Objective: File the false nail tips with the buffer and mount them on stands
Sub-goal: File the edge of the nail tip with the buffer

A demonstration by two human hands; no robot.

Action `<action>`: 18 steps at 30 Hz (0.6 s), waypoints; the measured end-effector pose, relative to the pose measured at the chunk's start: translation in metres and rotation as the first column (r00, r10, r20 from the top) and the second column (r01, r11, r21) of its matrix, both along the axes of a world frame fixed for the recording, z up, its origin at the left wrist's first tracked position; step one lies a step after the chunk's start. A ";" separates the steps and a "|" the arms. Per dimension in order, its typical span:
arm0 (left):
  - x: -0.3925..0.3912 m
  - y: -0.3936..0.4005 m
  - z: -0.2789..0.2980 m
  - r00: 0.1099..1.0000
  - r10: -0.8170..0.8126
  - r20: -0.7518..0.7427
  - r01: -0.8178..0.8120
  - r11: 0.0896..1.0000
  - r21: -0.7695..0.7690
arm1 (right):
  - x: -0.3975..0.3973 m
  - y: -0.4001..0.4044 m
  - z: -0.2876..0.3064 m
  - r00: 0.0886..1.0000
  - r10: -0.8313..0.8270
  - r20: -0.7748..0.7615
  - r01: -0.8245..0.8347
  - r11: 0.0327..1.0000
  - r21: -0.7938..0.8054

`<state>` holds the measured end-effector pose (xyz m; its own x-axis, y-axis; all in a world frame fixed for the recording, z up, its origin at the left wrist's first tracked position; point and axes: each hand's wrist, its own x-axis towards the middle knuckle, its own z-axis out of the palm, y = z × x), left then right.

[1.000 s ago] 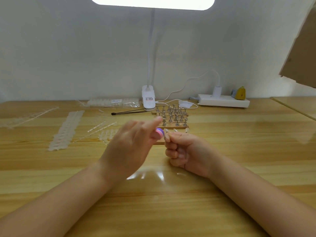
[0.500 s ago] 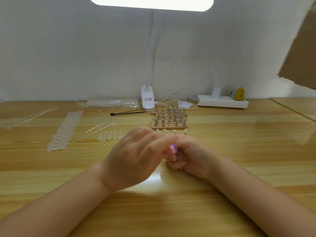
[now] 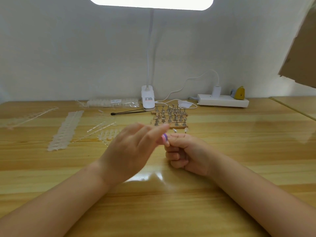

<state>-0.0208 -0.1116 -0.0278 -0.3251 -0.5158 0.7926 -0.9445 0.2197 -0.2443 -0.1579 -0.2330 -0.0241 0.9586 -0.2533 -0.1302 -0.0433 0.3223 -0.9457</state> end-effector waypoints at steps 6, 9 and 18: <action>-0.006 0.001 -0.001 0.992 -0.115 0.052 0.115 0.993 -0.004 | 0.000 0.000 -0.001 1.000 0.001 0.019 -0.001 1.000 -0.015; -0.008 -0.002 -0.002 0.994 -0.082 0.066 0.080 0.996 0.041 | 0.001 0.000 -0.002 1.000 -0.018 0.016 0.018 1.000 -0.008; -0.010 0.000 0.000 0.989 -0.128 0.070 0.127 0.992 0.011 | 0.000 0.000 -0.001 0.999 0.015 0.028 -0.014 0.998 -0.055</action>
<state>-0.0305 -0.1112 -0.0277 -0.4435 -0.4717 0.7622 -0.8891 0.3391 -0.3075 -0.1575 -0.2330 -0.0251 0.9653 -0.2454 -0.0891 -0.0203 0.2697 -0.9627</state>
